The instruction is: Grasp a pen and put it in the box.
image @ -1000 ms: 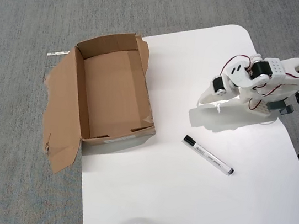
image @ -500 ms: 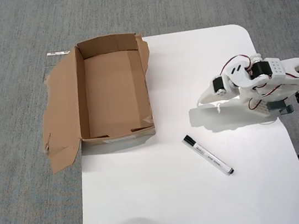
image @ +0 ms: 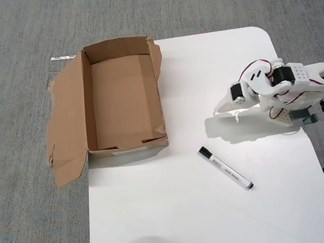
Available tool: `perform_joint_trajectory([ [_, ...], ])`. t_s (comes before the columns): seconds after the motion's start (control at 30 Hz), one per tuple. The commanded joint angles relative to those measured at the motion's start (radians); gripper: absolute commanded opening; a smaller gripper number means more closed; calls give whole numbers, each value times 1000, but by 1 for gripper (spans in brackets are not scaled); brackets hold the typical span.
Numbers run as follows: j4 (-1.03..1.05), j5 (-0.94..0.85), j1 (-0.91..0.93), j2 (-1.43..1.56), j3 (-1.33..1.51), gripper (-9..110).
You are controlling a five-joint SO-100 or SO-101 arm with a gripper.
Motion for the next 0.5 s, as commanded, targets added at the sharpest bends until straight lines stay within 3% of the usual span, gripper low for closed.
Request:
perform_joint_trajectory([
  [0.0, -15, 4, 1, 60, -19, 1],
  [0.47, -15, 4, -5, 60, -413, 1],
])
